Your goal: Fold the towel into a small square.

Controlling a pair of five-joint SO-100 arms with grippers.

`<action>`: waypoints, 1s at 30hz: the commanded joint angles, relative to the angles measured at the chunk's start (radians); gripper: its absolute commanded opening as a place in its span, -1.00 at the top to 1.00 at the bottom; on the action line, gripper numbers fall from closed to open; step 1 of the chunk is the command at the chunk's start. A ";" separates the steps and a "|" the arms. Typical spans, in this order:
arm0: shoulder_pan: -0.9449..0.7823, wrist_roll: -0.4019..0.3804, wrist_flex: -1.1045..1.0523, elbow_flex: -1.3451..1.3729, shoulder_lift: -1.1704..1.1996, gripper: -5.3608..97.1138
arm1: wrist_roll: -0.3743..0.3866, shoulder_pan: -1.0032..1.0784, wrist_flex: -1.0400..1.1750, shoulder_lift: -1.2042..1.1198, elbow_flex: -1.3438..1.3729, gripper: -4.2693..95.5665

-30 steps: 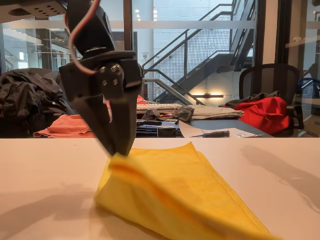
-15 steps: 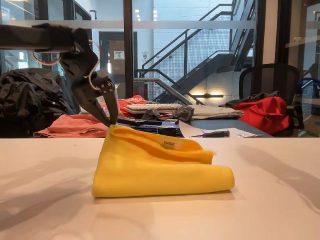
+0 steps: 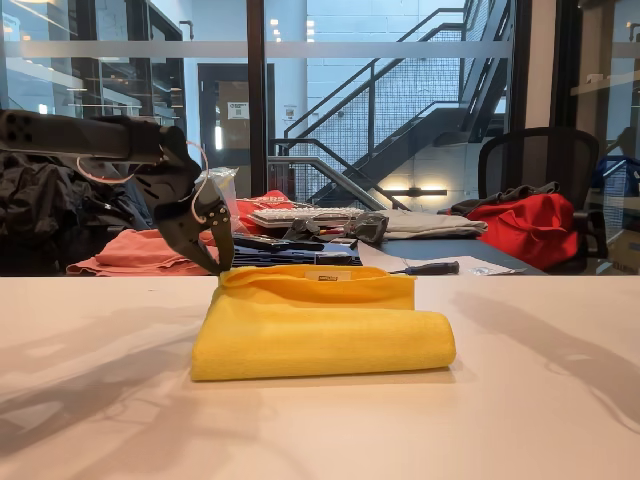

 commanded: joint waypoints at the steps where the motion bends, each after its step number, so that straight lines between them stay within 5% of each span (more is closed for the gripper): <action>1: -0.006 0.003 -0.008 -0.014 0.021 0.90 | 0.002 -0.008 -0.003 0.009 -0.054 0.93; 5: -0.014 -0.005 -0.008 -0.009 0.020 0.90 | 0.002 0.006 -0.002 0.005 -0.055 0.85; 14: -0.006 -0.006 0.009 -0.005 0.020 0.89 | -0.008 0.008 0.087 0.008 -0.066 0.02; 21: -0.003 -0.005 0.038 -0.005 0.008 0.90 | -0.020 -0.020 0.155 0.261 -0.115 0.14; 30: -0.026 -0.003 0.092 -0.020 0.006 0.90 | -0.225 0.055 0.232 0.690 -0.199 0.51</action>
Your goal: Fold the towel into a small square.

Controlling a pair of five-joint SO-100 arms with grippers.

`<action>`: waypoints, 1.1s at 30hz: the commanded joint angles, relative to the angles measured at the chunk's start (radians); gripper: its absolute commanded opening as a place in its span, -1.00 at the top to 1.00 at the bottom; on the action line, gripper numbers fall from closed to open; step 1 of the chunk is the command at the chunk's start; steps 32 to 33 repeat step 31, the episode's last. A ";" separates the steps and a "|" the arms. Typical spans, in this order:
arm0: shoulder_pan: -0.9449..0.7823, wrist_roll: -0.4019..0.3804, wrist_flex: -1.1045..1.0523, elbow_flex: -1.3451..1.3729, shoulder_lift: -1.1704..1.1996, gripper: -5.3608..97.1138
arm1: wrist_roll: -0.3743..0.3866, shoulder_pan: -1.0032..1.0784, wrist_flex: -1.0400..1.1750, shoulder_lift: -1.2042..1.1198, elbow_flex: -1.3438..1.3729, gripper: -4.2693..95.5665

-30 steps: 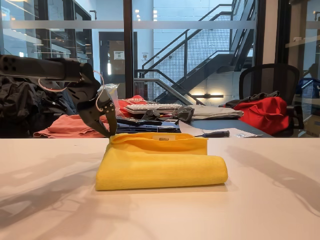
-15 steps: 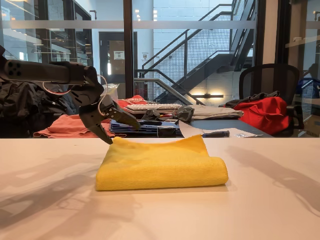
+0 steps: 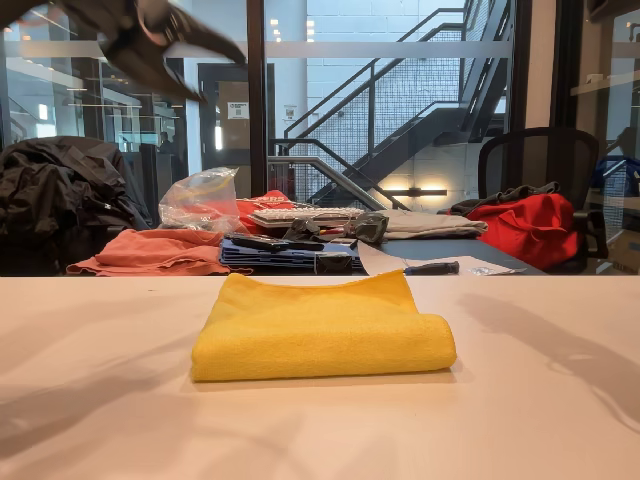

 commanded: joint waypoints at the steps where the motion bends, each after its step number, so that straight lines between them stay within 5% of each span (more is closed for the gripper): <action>1: -0.015 -0.005 -0.015 -0.011 0.006 0.90 | -0.031 0.011 -0.071 0.028 -0.054 0.54; 8: -0.156 -0.005 -0.244 -0.011 0.015 0.90 | -0.029 0.006 -0.354 0.035 -0.169 0.67; 21: -0.408 -0.005 -0.305 0.005 0.002 0.90 | -0.038 0.101 -0.376 -0.037 -0.120 0.69; 33: -0.310 0.003 -0.308 -0.008 -0.075 0.90 | -0.029 0.060 -0.376 -0.051 -0.117 0.70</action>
